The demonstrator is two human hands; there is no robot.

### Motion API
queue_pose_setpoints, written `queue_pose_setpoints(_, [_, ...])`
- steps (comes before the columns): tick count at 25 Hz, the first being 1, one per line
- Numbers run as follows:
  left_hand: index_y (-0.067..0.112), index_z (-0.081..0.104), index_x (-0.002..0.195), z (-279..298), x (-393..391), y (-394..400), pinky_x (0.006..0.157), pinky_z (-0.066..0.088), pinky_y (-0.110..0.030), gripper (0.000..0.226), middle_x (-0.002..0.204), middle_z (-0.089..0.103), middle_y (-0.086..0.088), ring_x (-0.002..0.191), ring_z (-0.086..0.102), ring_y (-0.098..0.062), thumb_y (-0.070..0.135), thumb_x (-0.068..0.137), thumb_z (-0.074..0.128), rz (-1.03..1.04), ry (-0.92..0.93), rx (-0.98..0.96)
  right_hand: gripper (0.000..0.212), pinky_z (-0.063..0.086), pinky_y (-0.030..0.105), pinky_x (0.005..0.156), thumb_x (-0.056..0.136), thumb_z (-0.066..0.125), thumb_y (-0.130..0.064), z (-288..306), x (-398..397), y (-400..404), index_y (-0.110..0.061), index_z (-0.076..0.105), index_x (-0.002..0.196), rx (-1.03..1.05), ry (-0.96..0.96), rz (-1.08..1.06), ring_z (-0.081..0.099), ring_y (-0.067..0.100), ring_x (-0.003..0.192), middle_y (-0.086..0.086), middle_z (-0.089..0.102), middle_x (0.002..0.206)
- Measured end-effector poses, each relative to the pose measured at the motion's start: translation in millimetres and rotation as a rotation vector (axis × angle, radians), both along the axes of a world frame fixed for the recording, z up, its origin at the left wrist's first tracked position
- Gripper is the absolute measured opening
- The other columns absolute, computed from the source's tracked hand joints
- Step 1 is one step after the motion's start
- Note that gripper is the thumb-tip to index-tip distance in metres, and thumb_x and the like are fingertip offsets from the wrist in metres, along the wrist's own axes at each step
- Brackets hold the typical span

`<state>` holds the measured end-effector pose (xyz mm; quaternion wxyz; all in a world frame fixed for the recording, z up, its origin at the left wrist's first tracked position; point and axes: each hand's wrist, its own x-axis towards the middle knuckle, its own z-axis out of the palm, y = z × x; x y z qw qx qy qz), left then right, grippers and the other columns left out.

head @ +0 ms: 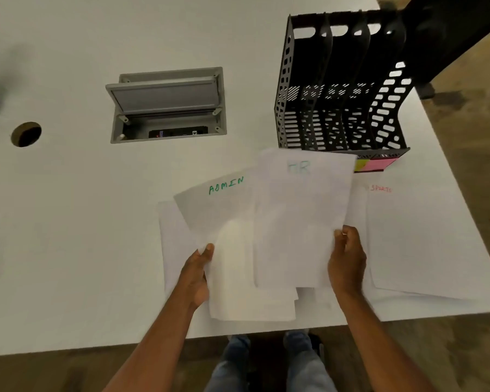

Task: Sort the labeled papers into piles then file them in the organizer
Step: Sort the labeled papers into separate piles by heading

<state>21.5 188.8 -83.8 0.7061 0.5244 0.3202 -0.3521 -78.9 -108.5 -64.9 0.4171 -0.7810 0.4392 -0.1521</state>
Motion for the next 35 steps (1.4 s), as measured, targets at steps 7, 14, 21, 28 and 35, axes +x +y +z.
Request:
queue_pose_setpoints(7, [0.010,0.065,0.125,18,6,56,0.050,0.039,-0.028,0.046,0.089,0.074,-0.010,0.047,0.060,-0.020,0.043,0.092,0.060,0.250,0.015,-0.604,0.027,0.043,0.027,0.078,0.105,0.043,-0.029,-20,30,36,-0.011,0.060,0.115,0.058,0.055,0.092,0.063,0.027,0.096,0.006,0.068,0.103])
queue_pose_setpoints(14, [0.013,0.070,0.119,18,18,106,0.057,0.057,-0.031,0.042,0.096,0.075,-0.005,0.058,0.067,-0.019,0.043,0.089,0.072,0.149,-0.176,-0.624,0.025,0.052,0.030,0.077,0.105,0.041,-0.029,-34,56,163,-0.013,0.057,0.116,0.036,0.148,0.305,0.067,0.023,0.092,0.005,0.070,0.100])
queue_pose_setpoints(21, [0.013,0.068,0.125,8,22,104,0.089,0.058,-0.044,0.040,0.118,0.075,-0.009,0.109,0.070,-0.030,0.033,0.091,0.071,0.123,-0.082,0.067,0.024,0.053,0.025,0.085,0.102,0.052,-0.026,-25,55,167,-0.016,0.057,0.123,0.214,0.053,0.251,0.061,0.025,0.109,0.002,0.065,0.116])
queue_pose_setpoints(28, [0.013,0.077,0.108,-3,8,62,0.086,0.056,-0.034,0.027,0.110,0.078,-0.008,0.105,0.073,-0.027,0.023,0.083,0.081,0.074,-0.126,0.103,0.027,0.043,0.005,0.059,0.087,0.072,-0.042,1,50,140,-0.026,0.056,0.103,0.385,0.105,0.252,0.061,0.001,0.082,-0.012,0.064,0.094])
queue_pose_setpoints(35, [0.013,0.072,0.119,-3,6,30,0.095,0.056,-0.044,0.033,0.117,0.076,-0.010,0.108,0.071,-0.030,0.031,0.091,0.072,-0.022,-0.134,0.066,0.028,0.037,0.011,0.057,0.098,0.061,-0.027,-2,22,95,-0.027,0.053,0.071,0.174,0.036,0.228,0.051,-0.004,0.056,-0.016,0.053,0.064])
